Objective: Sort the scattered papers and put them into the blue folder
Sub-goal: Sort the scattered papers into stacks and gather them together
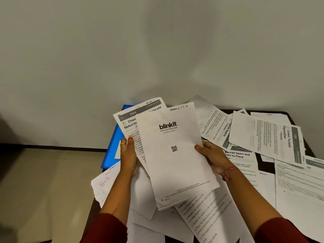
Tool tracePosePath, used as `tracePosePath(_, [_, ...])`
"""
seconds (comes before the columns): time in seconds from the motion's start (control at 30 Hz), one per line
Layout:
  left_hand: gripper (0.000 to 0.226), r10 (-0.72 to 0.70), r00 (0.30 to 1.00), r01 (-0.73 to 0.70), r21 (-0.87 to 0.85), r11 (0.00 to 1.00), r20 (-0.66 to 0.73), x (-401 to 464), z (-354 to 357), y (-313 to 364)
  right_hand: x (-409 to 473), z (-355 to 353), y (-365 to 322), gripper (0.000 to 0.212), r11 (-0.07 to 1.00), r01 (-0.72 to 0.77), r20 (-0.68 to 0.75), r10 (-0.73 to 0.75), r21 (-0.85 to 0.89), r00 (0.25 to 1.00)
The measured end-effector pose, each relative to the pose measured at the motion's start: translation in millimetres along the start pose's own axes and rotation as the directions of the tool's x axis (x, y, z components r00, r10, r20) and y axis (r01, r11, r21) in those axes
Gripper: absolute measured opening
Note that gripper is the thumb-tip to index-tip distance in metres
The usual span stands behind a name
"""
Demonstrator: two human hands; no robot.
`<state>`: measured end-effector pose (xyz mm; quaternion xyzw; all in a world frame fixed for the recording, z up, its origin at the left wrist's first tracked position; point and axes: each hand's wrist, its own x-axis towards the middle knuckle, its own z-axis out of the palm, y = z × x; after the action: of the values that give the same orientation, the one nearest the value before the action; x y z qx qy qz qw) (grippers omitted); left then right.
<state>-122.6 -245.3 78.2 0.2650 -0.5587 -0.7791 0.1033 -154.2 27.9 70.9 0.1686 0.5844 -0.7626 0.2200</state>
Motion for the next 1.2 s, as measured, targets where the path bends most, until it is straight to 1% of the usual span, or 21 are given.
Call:
tracePosePath(0.07, [0.018,-0.043,0.998,0.045,-0.025,0.999,0.055,-12,1,-9,-11,-9,2,0.030,1.000,-0.003,-0.017,0.003,-0.012,1.000])
tracePosePath(0.13, [0.018,-0.086,0.991,0.089,-0.024,0.996,0.104,-25,3,-20,-25,-21,6,0.029,1.000,-0.008,-0.040,0.007,-0.026,0.999])
tracePosePath(0.4, [0.034,-0.211,0.956,0.189,0.124,0.974,0.204,-67,-5,-63,-67,-60,41,0.023,0.998,-0.069,-0.132,0.068,-0.006,0.989])
tracePosePath(0.53, [0.035,-0.258,0.941,0.223,0.170,0.960,0.221,-79,-6,-74,-73,-65,57,0.024,0.997,-0.082,-0.161,0.082,0.012,0.984])
tracePosePath(0.67, [0.033,-0.289,0.934,0.249,0.195,0.949,0.211,-85,-5,-79,-73,-65,70,0.031,0.995,-0.100,-0.177,0.101,0.014,0.979])
tracePosePath(0.83, [0.039,-0.318,0.932,0.270,0.252,0.929,0.174,-85,-7,-87,-73,-58,76,0.021,0.994,-0.105,-0.192,0.099,-0.020,0.976])
tracePosePath(0.93, [0.047,-0.335,0.932,0.285,0.294,0.912,0.136,-83,-9,-94,-71,-55,81,0.016,0.994,-0.107,-0.214,0.098,-0.034,0.972])
tracePosePath(1.1, [0.050,-0.352,0.933,0.314,0.305,0.899,0.075,-81,-10,-101,-66,-54,90,0.024,0.990,-0.131,-0.240,0.116,-0.046,0.964])
tracePosePath(1.2, [0.048,-0.351,0.934,0.320,0.289,0.902,0.061,-82,-10,-102,-65,-51,91,0.020,0.990,-0.126,-0.235,0.109,-0.058,0.966])
